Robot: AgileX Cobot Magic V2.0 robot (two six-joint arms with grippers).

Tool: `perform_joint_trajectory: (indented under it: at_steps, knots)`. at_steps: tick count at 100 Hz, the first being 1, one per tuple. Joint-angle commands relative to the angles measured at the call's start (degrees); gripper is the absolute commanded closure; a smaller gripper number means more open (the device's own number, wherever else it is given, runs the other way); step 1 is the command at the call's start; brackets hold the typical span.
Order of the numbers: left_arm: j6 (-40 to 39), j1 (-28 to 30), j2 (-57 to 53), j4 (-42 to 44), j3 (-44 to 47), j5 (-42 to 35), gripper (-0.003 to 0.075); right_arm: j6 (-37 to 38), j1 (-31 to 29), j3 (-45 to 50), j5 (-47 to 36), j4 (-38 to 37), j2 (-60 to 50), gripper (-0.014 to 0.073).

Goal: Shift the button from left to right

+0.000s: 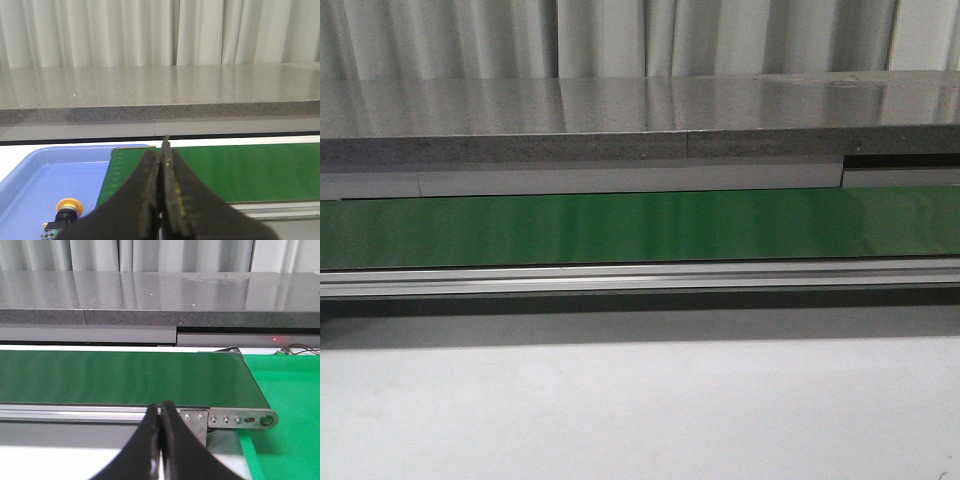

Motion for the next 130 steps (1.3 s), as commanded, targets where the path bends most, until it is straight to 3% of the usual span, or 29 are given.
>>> perform_joint_trajectory:
  at_steps: [1, 58, 78, 95, 130]
  knots:
    - [-0.41, -0.09, -1.69, -0.05, 2.64, -4.44, 0.0741, -0.05, -0.07, -1.02, -4.23, -0.47, -0.14, 0.0662]
    - [-0.41, -0.09, -1.69, -0.05, 2.15, -5.96, 0.0741, -0.05, -0.07, -1.02, -4.23, -0.47, -0.14, 0.0662]
    - [-0.41, -0.09, -0.29, -0.26, -2.6, -2.2, 0.0741, -0.05, -0.07, -1.02, -4.23, -0.47, -0.14, 0.0662]
    - [-0.41, -0.09, 5.52, -1.13, -11.18, 4.62, 0.0741, -0.05, -0.07, -1.02, -4.23, -0.47, -0.14, 0.0662]
    - [-0.41, -0.09, 22.6, -2.57, -31.99, 26.2, 0.0741, -0.05, -0.07, -1.02, -4.23, -0.47, -0.14, 0.0662]
